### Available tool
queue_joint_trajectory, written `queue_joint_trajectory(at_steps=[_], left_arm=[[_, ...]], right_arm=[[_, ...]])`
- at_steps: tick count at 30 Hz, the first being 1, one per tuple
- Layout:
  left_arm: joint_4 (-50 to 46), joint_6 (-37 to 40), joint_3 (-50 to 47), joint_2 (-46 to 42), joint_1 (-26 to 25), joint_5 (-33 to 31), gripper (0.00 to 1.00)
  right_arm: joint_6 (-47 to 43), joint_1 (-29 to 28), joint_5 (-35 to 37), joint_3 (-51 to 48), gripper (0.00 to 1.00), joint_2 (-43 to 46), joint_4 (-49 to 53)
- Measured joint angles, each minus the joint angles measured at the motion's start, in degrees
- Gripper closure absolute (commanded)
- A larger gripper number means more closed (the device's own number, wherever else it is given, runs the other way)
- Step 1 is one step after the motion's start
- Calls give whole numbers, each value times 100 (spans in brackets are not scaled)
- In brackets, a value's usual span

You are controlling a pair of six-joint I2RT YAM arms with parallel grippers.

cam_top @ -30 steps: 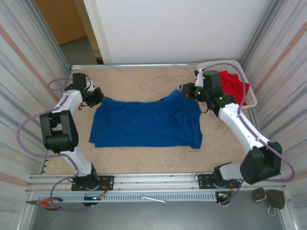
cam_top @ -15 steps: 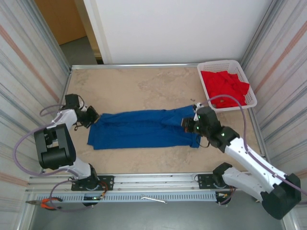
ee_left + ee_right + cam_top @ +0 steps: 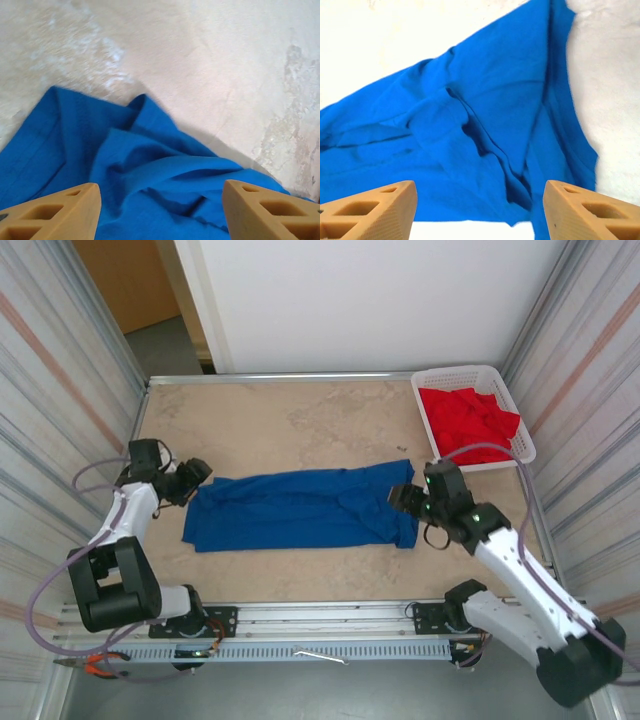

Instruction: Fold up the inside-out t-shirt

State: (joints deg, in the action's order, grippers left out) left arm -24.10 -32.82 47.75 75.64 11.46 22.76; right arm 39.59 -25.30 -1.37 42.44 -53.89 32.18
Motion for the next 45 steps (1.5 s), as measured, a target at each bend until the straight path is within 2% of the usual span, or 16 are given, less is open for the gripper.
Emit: queue_joint_trajectory(at_steps=[7,13,14,16,18,19,20,24,28,34,35,37,40,43,45], left_arm=[[-9,92,531,188,-638,-125,34],[-48,90,540,282,-671,-138,33],[-57,90,540,282,-671,-138,33],[-72,90,540,282,-673,-138,33],[-76,90,538,282,-673,-138,34],[-79,90,538,282,-671,-138,33],[-85,90,538,282,-671,-138,33],[-107,105,540,282,-671,-138,34],[-118,111,540,284,-664,-138,34],[-120,136,540,282,-656,-133,34],[-120,136,540,284,-656,-133,34],[-120,138,540,282,-656,-131,34],[-120,138,540,282,-656,-131,33],[-131,149,549,282,-656,-114,33],[-144,149,581,282,-656,-90,33]], right_arm=[[-756,-26,-734,1108,34,-2750,-667],[-1134,-92,-848,1729,38,-4015,-933],[-1180,-94,-874,1759,43,-4127,-970],[-1255,-94,-933,1770,61,-4291,-1036],[-1287,-94,-1021,1768,90,-4371,-1045],[-1296,-96,-1060,1768,99,-4376,-1054],[-1309,-98,-1110,1768,100,-4371,-1073],[-1314,-140,-1239,1720,100,-4183,-1091],[-1305,-334,-1241,1620,100,-3519,-931],[-1016,-955,-1062,1408,100,-2627,-852],[-922,-1115,-999,1309,97,-2557,-855],[-693,-1440,-868,1102,77,-2503,-837],[-319,-2006,-824,763,64,-2503,-841],[-70,-2520,-966,654,56,-2492,-748],[-57,-2575,-1016,664,55,-2389,-688]])
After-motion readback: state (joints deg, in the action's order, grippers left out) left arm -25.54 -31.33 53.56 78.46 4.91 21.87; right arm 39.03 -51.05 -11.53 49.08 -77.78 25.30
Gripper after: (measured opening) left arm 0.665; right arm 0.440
